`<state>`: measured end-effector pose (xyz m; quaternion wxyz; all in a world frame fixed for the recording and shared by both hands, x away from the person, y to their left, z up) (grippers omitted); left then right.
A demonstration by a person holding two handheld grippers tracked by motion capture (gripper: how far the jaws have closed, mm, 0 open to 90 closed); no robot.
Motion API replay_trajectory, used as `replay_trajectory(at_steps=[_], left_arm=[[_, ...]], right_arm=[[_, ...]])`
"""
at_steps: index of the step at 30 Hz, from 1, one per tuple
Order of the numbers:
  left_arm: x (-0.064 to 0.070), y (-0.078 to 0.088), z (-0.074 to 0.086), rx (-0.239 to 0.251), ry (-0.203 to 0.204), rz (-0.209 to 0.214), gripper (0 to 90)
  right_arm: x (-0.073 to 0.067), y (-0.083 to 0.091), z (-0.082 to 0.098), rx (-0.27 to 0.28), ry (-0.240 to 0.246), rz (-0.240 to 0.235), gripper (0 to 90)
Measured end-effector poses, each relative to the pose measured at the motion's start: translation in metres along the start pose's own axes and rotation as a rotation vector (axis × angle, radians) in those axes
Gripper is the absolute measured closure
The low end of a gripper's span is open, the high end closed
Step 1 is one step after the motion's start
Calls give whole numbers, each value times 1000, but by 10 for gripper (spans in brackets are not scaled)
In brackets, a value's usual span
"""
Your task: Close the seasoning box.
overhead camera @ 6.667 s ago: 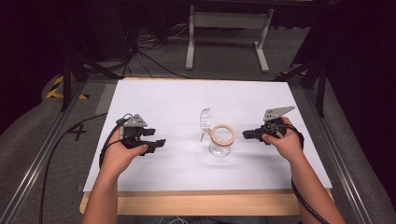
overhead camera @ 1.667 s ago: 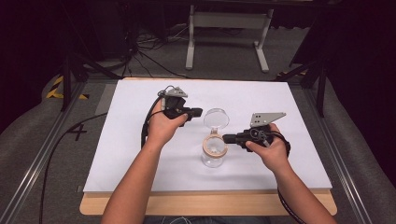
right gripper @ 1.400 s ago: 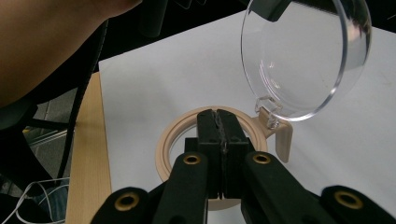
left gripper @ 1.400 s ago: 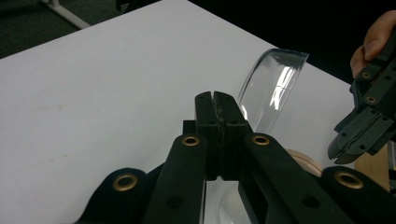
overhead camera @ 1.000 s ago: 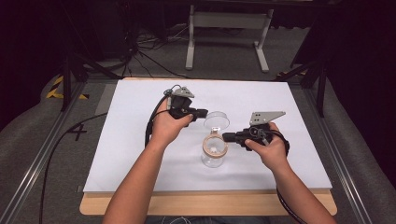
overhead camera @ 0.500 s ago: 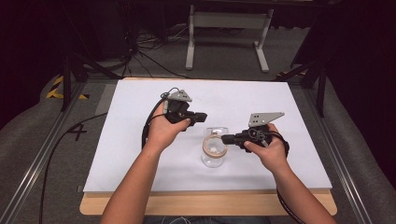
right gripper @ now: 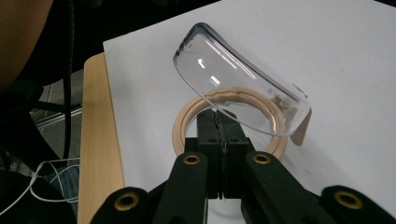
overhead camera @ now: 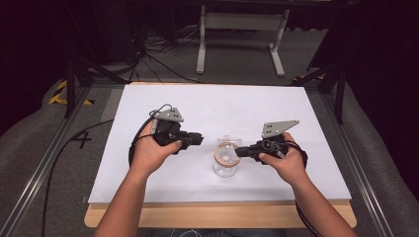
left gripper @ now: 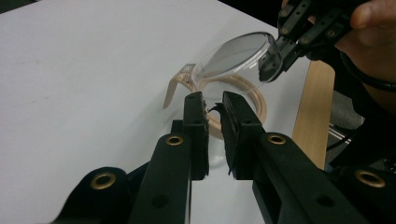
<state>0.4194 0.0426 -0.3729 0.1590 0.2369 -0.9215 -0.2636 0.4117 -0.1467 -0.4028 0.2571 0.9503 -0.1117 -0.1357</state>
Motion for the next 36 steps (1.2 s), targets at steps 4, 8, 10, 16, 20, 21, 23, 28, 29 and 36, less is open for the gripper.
replay_trajectory(at_steps=[4,8,10,16,20,21,23,28,29,36], left_arm=[[-2,7,12,-21,-6,-31,791],[-2,12,23,-34,-2,-31,785],[-2,13,27,-17,7,-22,776],[-3,12,33,-26,23,-25,768],[-2,11,35,-32,25,-15,767],[-2,11,35,-32,25,-15,767],[-1,9,37,-41,30,-5,767],[-3,4,41,-65,29,-2,766],[-3,3,41,-69,26,0,766],[-4,2,43,-72,27,-2,761]], right_arm=[[-1,-2,2,-15,4,-9,900],[-2,-3,4,-33,6,-15,900],[-3,-4,6,-50,12,-20,900],[-6,-5,10,-96,33,-28,900],[-8,-5,13,-129,39,-30,900],[-8,-5,13,-129,39,-30,900],[-10,-5,15,-147,40,-35,900],[-10,-5,20,-189,37,-32,900],[-10,-5,20,-195,33,-33,900],[-10,-5,27,-248,18,-44,900]])
Point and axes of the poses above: each handheld gripper's, and its own axes: y roughly backward along the jaws, z roughly out of its underside, x roughly to its right, the point moved 9 cm from there along -y, roughly forward along the jaws, and after that the axes turned 6 degrees about -z, right-handed, at the moved point
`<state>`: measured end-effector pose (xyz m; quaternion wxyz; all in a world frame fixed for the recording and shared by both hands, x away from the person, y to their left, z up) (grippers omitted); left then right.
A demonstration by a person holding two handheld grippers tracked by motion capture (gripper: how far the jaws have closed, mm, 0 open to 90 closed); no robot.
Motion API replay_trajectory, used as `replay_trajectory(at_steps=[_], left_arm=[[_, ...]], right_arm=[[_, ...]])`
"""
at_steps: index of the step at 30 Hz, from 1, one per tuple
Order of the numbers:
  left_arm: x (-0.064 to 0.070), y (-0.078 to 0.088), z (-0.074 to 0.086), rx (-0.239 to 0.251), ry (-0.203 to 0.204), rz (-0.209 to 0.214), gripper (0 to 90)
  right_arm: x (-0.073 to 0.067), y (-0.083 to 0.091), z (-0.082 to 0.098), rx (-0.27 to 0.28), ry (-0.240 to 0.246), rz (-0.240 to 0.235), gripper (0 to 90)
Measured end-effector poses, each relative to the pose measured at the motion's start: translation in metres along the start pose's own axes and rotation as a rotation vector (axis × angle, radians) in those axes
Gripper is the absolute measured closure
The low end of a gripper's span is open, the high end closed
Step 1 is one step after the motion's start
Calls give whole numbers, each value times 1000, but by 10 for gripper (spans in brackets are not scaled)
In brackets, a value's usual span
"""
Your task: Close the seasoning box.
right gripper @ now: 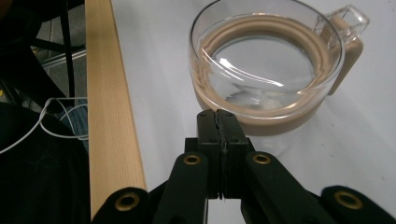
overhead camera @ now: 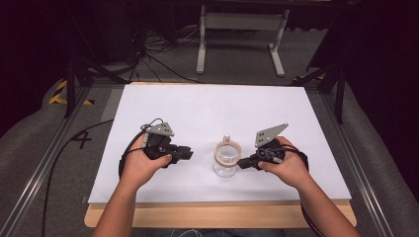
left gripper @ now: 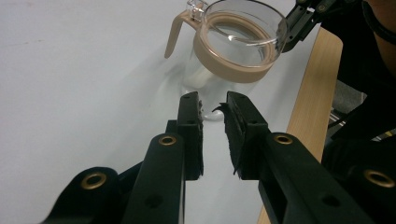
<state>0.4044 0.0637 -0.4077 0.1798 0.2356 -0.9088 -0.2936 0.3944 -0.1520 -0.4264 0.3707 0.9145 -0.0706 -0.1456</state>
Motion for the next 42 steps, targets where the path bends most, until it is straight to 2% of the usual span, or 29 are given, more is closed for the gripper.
replay_trajectory(at_steps=[2,4,8,11,13,17,19,22,24,28,30,32,35,37,38,42], left_arm=[[0,1,0,2,5,1,756],[-1,1,0,11,8,1,750],[-5,2,0,18,11,-19,725],[-10,3,0,30,20,-46,695],[-13,5,1,35,24,-54,689],[-17,7,2,43,33,-69,679],[-20,7,3,43,45,-78,672],[-29,6,8,39,59,-107,655],[-31,5,9,40,62,-111,648],[-43,2,16,41,85,-141,629],[-50,0,20,41,88,-156,615],[-58,-2,25,34,106,-171,605],[-66,-6,32,36,133,-178,587],[-69,-8,33,40,140,-183,565],[-74,-9,38,32,148,-197,558],[-78,-11,40,27,153,-209,543]], right_arm=[[-1,1,3,-21,2,-9,900],[-1,3,2,-17,-1,-8,900],[2,14,-2,39,-6,20,891],[10,31,-8,123,-25,63,845],[17,45,-10,187,-33,111,808],[24,59,-8,229,-62,149,774],[38,76,-1,266,-102,208,726],[54,90,10,294,-144,271,677],[59,93,13,298,-157,288,666],[81,103,30,313,-207,350,618],[97,103,43,303,-239,391,586],[107,101,55,291,-274,411,582],[122,94,72,273,-316,425,569],[126,92,76,265,-326,430,565],[132,89,83,252,-342,435,559],[135,86,87,253,-355,431,549]])
Point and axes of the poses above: each handheld gripper's, and its own axes: y roughly backward along the jaws, z roughly out of its underside, x roughly to its right, the point moved 9 cm from there along -y, roughly forward along the jaws, and after that the axes turned 6 degrees about -z, right-handed, at the moved point
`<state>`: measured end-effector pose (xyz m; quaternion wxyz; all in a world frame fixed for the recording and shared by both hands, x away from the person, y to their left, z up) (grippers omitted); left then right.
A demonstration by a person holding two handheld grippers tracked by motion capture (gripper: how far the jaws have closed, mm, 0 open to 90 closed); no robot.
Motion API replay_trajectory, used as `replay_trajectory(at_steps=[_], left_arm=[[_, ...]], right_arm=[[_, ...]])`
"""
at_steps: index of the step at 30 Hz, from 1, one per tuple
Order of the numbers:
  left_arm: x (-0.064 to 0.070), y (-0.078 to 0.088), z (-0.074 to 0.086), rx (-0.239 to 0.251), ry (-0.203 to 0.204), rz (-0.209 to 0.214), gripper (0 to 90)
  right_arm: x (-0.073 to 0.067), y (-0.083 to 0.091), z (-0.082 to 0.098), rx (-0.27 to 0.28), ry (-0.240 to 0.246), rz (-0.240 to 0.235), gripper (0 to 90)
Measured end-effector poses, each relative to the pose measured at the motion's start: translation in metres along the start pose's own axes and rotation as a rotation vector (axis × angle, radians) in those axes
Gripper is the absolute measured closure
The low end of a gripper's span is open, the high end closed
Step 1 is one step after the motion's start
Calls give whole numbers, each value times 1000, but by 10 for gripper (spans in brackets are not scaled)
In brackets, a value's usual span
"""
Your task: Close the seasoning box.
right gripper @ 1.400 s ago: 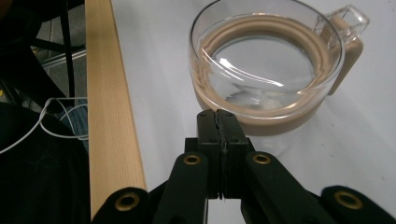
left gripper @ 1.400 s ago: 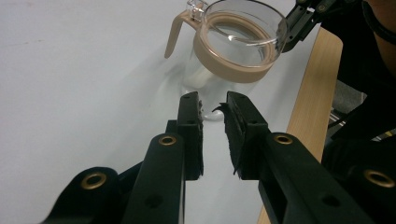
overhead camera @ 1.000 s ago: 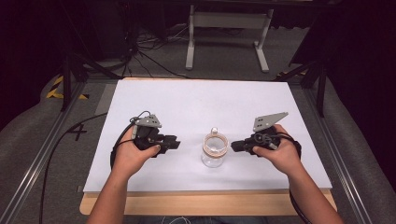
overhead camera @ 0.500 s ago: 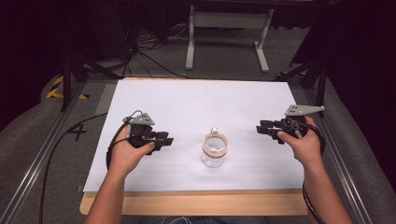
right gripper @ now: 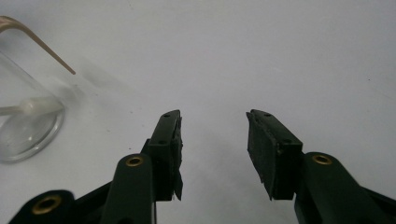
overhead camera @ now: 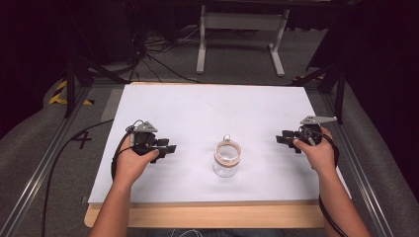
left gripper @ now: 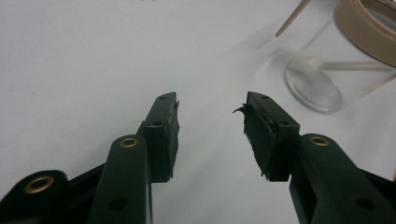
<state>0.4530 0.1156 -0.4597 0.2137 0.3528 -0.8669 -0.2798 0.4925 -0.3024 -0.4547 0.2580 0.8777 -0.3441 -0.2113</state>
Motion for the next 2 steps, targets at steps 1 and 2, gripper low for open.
replay_trajectory(at_steps=[1,2], left_arm=[[-1,0,0,-1,-5,-2,532],[-1,0,0,-1,-5,-2,524]], right_arm=[[0,0,0,3,-1,-1,545],[-1,0,-1,6,-2,-3,541]])
Point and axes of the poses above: each handheld gripper's, and its own axes: y roughly backward along the jaws, z roughly out of its underside, x roughly to its right, the point moved 9 cm from there along -y, roughly forward along the jaws, and after that the axes turned 6 degrees about -z, right-handed, at the moved point
